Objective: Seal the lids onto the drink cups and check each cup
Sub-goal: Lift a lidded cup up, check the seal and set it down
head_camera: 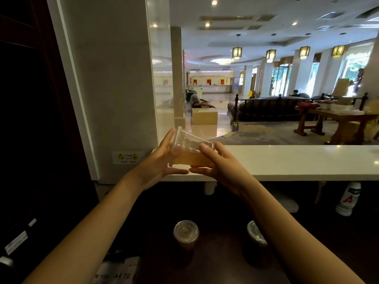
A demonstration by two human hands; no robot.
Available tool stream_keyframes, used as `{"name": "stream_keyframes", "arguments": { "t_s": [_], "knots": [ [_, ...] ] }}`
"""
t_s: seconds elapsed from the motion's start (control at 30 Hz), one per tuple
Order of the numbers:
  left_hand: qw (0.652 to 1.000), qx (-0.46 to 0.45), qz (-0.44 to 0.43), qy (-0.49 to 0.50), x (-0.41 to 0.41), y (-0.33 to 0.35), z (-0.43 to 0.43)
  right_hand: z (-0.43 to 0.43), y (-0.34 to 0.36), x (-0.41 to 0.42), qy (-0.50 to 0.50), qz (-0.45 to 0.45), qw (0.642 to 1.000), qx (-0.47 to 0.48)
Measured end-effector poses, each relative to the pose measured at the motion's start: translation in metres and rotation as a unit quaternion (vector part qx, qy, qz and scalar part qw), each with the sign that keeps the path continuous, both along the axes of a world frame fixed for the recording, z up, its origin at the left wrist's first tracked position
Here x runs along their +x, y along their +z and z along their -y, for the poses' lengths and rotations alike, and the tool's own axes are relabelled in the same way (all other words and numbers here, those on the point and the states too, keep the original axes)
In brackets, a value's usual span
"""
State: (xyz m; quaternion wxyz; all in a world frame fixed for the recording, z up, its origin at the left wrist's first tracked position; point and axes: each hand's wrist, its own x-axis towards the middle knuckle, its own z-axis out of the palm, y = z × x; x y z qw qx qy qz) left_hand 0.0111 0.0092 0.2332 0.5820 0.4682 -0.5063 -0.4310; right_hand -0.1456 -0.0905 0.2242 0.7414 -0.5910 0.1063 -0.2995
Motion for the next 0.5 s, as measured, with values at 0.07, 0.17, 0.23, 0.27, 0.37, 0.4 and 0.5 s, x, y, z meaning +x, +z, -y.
{"name": "stream_keyframes", "arguments": {
  "t_s": [0.07,0.17,0.23,0.27,0.37,0.4,0.5],
  "knots": [
    [0.997,0.01,-0.069,-0.019,0.002,-0.002,0.001,0.001,0.0,-0.003,0.001,0.015,1.0,-0.024],
    [0.995,-0.006,-0.097,-0.019,-0.003,-0.006,0.001,0.005,-0.004,-0.006,-0.015,0.016,0.997,-0.075],
    [0.996,0.002,-0.086,-0.012,-0.006,-0.009,0.002,0.007,-0.007,-0.01,-0.029,0.001,0.991,-0.134],
    [0.997,0.004,-0.076,-0.002,-0.007,-0.011,0.003,0.009,-0.008,-0.012,-0.026,-0.011,0.987,-0.159],
    [0.998,0.0,-0.01,0.056,-0.01,-0.012,0.003,0.012,-0.011,-0.017,-0.014,-0.077,0.975,-0.207],
    [0.994,-0.002,0.065,0.092,-0.012,-0.01,0.002,0.011,-0.01,-0.018,-0.022,-0.098,0.972,-0.214],
    [0.912,0.011,0.364,0.19,-0.021,-0.003,0.001,0.012,-0.005,-0.016,-0.066,-0.118,0.961,-0.241]
  ]
}}
